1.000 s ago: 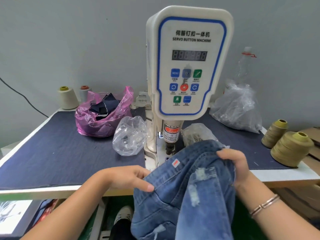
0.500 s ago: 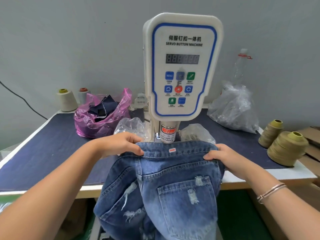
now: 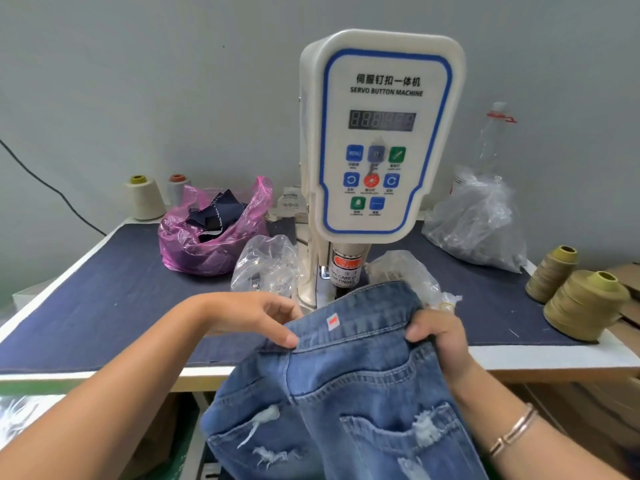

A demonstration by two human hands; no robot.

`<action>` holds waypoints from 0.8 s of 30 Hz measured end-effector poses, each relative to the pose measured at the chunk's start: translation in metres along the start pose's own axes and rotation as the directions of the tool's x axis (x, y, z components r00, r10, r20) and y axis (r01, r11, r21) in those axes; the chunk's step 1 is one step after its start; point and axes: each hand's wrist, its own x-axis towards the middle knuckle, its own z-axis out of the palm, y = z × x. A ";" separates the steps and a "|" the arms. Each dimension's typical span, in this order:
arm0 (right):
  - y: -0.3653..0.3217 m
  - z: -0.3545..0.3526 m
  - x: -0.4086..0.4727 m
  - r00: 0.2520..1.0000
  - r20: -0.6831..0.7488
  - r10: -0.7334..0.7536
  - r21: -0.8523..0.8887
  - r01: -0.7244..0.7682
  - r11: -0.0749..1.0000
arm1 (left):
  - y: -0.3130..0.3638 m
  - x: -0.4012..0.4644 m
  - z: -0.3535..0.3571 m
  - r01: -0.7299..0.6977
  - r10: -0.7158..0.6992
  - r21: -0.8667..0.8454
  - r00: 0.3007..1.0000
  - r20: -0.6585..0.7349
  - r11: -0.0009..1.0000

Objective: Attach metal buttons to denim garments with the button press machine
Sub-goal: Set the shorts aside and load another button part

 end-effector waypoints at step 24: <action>0.087 0.037 0.077 0.895 -0.425 0.137 -0.114 -0.203 0.972 | -0.006 -0.093 -0.042 -0.725 0.114 -0.513 0.621 -0.775 0.460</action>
